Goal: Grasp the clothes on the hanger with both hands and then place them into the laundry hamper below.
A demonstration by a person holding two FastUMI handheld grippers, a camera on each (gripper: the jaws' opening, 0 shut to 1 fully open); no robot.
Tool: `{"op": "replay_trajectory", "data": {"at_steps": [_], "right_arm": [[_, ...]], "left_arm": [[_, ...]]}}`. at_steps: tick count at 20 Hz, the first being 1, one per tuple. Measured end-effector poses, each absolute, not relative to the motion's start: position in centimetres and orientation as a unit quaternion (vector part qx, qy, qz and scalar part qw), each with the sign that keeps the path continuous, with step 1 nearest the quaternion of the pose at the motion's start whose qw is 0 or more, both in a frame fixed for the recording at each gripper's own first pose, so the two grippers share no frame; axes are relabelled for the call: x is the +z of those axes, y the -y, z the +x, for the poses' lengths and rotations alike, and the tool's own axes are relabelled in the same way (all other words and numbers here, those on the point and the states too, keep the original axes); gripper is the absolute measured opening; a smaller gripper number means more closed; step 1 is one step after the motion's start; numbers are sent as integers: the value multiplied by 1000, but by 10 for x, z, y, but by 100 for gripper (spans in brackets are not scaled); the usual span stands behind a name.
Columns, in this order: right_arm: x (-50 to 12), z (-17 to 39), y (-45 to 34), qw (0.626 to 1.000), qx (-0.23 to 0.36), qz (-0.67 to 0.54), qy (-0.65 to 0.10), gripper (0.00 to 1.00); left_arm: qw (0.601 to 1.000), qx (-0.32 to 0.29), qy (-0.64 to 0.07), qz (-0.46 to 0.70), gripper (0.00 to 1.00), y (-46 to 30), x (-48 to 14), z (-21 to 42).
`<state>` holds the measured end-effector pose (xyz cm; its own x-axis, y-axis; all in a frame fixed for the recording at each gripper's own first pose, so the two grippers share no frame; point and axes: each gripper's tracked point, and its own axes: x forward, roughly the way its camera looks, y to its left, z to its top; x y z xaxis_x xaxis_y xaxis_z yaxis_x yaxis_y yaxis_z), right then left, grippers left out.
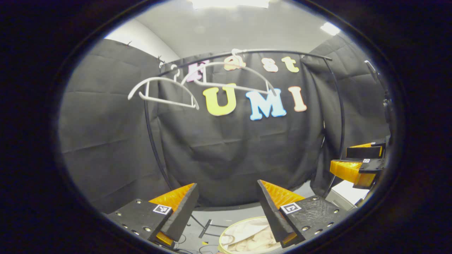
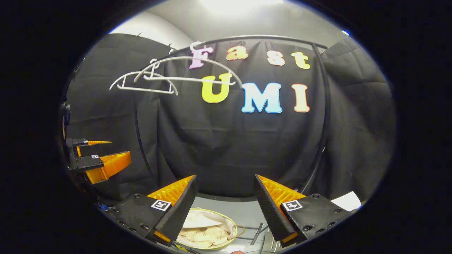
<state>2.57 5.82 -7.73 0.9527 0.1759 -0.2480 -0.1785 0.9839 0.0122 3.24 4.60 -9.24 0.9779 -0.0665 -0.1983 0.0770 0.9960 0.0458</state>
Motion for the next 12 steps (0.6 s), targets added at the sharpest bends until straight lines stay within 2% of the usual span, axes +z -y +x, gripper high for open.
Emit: {"op": "replay_trajectory", "data": {"at_steps": [3, 4, 6, 12], "right_arm": [[-40, 13, -27, 993, 72, -1, -88, 97], [-29, 7, -17, 995, 66, 2, -79, 100], [-9, -4, 2, 996, 55, 14, -66, 97], [26, -44, 54, 999, 28, 9, -18, 98]], "left_arm": [[997, -35, -68, 19, 96, -36, -41, 15], [997, -34, -61, 15, 96, -35, -29, 9], [998, -32, -45, 12, 96, -36, -4, -4], [999, -16, -20, 21, 95, -25, 8, -41]]}}
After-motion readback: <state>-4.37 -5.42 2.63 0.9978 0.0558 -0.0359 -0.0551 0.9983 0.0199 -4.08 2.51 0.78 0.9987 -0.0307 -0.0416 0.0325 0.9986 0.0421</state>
